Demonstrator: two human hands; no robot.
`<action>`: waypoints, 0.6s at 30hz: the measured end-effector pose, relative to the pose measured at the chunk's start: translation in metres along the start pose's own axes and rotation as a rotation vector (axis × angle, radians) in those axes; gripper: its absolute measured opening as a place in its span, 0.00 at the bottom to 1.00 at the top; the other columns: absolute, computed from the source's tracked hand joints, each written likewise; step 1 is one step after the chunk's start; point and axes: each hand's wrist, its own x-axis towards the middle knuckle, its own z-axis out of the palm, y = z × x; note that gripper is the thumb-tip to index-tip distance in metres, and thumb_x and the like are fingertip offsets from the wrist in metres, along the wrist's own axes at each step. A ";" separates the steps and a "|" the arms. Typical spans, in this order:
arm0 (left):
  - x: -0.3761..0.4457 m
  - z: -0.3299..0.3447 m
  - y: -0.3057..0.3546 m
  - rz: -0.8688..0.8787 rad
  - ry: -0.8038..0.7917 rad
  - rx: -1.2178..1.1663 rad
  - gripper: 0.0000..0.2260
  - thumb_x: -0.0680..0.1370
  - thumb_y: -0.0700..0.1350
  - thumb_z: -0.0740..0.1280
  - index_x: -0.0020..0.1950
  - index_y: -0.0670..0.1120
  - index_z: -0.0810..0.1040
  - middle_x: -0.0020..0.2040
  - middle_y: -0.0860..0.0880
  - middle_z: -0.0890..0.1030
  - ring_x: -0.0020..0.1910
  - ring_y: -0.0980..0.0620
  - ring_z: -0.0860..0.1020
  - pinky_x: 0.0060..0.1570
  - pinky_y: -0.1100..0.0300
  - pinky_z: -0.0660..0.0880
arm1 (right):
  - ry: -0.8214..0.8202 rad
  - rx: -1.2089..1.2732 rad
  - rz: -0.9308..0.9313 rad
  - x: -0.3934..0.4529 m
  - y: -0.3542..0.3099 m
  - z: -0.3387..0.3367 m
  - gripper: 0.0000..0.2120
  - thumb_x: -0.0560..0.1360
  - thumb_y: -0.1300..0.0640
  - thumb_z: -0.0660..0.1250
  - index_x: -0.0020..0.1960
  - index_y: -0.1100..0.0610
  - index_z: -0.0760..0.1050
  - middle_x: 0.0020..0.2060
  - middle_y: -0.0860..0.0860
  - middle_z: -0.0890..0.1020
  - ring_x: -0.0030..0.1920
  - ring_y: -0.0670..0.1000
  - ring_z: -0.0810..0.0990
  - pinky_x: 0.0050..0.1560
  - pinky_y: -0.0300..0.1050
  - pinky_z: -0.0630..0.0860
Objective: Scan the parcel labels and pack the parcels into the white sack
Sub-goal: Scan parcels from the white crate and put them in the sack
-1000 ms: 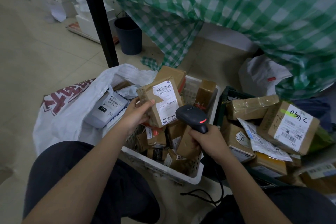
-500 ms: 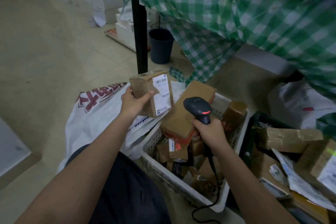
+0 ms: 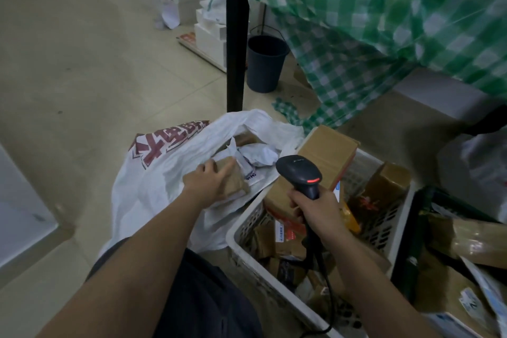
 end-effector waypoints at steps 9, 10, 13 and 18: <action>0.027 0.023 -0.002 -0.089 0.021 0.264 0.37 0.77 0.43 0.67 0.77 0.55 0.47 0.73 0.39 0.55 0.72 0.34 0.57 0.63 0.39 0.68 | 0.039 -0.023 0.012 0.020 0.007 -0.001 0.06 0.73 0.60 0.71 0.39 0.60 0.77 0.32 0.58 0.81 0.29 0.51 0.77 0.35 0.47 0.73; 0.030 0.027 -0.007 -0.091 -0.041 0.216 0.35 0.77 0.42 0.65 0.77 0.55 0.48 0.72 0.39 0.57 0.70 0.34 0.60 0.62 0.39 0.69 | 0.032 -0.033 0.014 0.022 0.008 0.000 0.05 0.73 0.60 0.71 0.40 0.61 0.78 0.32 0.59 0.81 0.29 0.52 0.77 0.35 0.47 0.73; 0.038 0.041 -0.025 -0.084 -0.232 0.105 0.34 0.78 0.42 0.64 0.77 0.49 0.47 0.74 0.36 0.57 0.69 0.31 0.64 0.63 0.40 0.69 | 0.018 -0.044 0.011 0.027 0.012 0.004 0.05 0.73 0.61 0.70 0.41 0.63 0.77 0.34 0.62 0.80 0.30 0.52 0.76 0.35 0.46 0.72; 0.042 0.043 -0.032 -0.074 -0.242 -0.153 0.27 0.81 0.44 0.60 0.77 0.44 0.53 0.75 0.36 0.57 0.71 0.37 0.63 0.67 0.49 0.65 | 0.004 -0.041 0.024 0.031 0.019 0.000 0.05 0.73 0.62 0.69 0.40 0.63 0.77 0.31 0.60 0.79 0.26 0.47 0.76 0.30 0.42 0.73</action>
